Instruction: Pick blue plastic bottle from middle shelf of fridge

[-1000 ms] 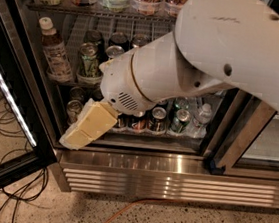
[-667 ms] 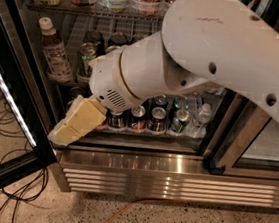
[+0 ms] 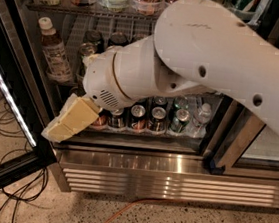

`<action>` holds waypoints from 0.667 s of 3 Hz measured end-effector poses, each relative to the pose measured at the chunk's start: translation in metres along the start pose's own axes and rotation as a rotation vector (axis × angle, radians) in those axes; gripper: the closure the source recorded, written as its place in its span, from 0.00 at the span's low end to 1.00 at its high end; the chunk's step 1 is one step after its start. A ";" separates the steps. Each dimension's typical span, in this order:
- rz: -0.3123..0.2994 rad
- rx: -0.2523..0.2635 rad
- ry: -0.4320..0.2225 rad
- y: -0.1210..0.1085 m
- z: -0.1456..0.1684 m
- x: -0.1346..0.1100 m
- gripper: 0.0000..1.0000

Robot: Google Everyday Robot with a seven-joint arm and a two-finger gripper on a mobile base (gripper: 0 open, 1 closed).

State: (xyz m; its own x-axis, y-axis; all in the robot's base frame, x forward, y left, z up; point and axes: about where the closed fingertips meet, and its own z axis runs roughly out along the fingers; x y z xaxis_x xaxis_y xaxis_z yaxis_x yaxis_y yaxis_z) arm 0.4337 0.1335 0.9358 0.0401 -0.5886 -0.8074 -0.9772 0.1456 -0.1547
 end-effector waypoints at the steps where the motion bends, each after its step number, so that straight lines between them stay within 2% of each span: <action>1: -0.024 0.029 -0.047 -0.017 0.023 -0.012 0.00; 2: -0.035 0.057 -0.070 -0.034 0.043 -0.021 0.01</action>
Offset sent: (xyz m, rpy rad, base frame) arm 0.0692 0.0614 -0.0078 0.0877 -0.0926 -0.0359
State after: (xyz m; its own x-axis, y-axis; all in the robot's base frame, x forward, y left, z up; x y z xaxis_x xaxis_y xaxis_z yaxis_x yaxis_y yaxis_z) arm 0.4756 0.1754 0.9334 0.0904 -0.5373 -0.8385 -0.9616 0.1721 -0.2140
